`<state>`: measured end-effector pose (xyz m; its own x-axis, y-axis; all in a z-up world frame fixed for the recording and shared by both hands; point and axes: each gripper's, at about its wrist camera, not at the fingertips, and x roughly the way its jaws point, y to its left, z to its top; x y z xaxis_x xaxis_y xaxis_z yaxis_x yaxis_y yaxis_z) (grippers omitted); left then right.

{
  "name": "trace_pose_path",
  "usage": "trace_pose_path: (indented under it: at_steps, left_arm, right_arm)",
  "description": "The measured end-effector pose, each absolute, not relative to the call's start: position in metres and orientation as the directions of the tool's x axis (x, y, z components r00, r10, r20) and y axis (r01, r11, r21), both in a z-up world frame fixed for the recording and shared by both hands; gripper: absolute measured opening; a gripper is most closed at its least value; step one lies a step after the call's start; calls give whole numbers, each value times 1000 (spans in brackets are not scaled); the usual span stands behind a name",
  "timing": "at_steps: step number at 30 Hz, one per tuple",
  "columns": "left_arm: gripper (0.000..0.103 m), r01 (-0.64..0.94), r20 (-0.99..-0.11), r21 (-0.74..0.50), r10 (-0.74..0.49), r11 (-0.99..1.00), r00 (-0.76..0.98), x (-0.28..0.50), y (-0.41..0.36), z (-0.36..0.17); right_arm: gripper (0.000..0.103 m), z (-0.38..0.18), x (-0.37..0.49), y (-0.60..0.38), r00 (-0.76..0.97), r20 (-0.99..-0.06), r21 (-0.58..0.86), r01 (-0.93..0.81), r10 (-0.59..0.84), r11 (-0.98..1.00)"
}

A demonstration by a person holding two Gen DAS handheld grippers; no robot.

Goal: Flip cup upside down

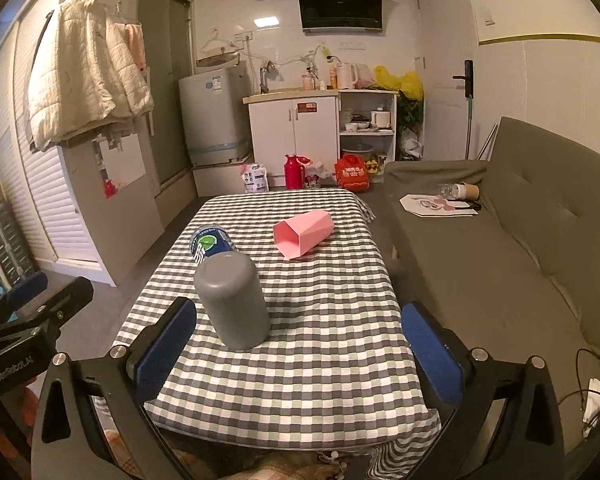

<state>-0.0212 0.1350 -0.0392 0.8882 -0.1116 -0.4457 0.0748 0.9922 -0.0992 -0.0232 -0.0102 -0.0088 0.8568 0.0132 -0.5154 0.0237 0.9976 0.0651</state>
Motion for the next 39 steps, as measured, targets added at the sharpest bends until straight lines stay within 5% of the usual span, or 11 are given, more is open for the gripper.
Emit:
trace_pose_path:
  at_steps: [39]
  left_arm:
    - [101,73,-473,-64,-94,995,876,-20,131,-44]
  right_arm:
    - [103,-15,-17,-6,847,-531,32,28,-6,999]
